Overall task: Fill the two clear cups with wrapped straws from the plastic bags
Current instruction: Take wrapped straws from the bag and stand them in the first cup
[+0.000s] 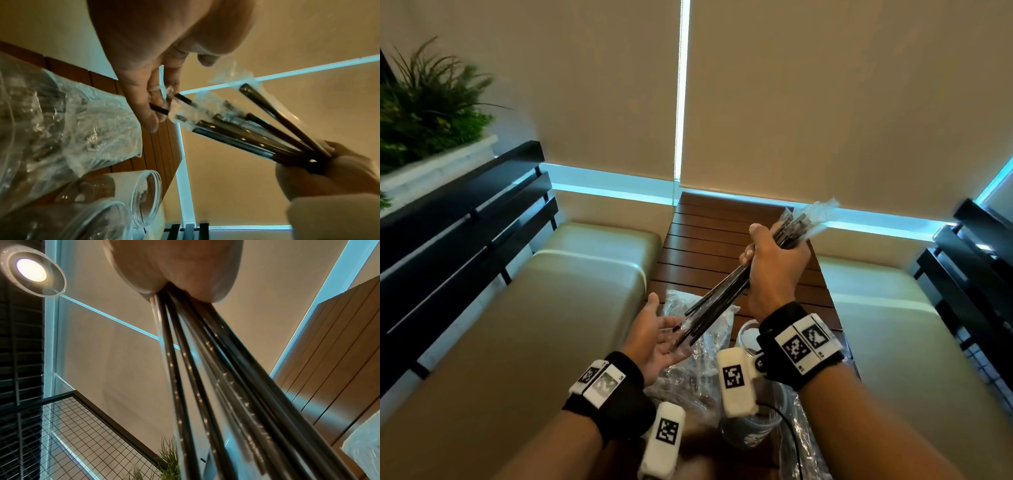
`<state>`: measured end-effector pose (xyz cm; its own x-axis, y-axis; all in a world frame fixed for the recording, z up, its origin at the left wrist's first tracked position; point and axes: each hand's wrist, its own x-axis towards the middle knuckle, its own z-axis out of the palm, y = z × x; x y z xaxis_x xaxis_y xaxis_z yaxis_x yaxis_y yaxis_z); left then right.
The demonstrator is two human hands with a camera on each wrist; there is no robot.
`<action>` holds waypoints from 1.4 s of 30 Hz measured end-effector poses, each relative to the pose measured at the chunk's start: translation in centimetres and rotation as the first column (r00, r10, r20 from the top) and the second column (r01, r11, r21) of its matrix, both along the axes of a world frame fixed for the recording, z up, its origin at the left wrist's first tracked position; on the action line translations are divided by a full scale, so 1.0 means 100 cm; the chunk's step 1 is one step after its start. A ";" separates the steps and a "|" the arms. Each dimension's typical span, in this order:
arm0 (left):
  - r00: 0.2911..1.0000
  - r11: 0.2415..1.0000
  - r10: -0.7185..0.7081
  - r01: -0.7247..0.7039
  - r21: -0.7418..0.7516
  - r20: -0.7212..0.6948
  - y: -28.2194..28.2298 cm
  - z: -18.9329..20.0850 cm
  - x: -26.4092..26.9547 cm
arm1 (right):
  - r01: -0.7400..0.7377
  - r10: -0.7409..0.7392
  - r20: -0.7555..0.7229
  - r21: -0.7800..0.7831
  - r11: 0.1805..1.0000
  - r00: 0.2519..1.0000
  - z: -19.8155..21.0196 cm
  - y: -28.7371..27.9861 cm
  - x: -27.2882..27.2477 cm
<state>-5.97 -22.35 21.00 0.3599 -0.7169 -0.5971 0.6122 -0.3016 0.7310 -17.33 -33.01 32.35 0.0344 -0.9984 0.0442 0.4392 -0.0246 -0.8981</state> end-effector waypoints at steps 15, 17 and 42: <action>0.986 0.988 -0.002 -0.023 -0.151 -0.169 -0.002 0.013 -0.003 | -0.234 0.208 -0.192 -0.122 0.965 0.959 -0.037 0.035 0.022; 0.995 0.998 -0.007 0.000 -0.066 -0.104 0.001 0.009 0.005 | -0.263 0.228 -0.221 -0.145 0.954 0.948 -0.040 0.038 0.021; -0.215 0.941 0.226 0.302 -0.156 0.950 0.020 0.102 -0.017 | -0.627 -0.046 -0.873 -0.384 0.678 0.486 -0.098 0.041 0.024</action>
<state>-7.72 -20.34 31.18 0.2605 -0.7440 0.6153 -0.9018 0.0401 0.4303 -14.95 -28.88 22.53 0.6694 -0.6461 0.3666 -0.3186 -0.6955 -0.6440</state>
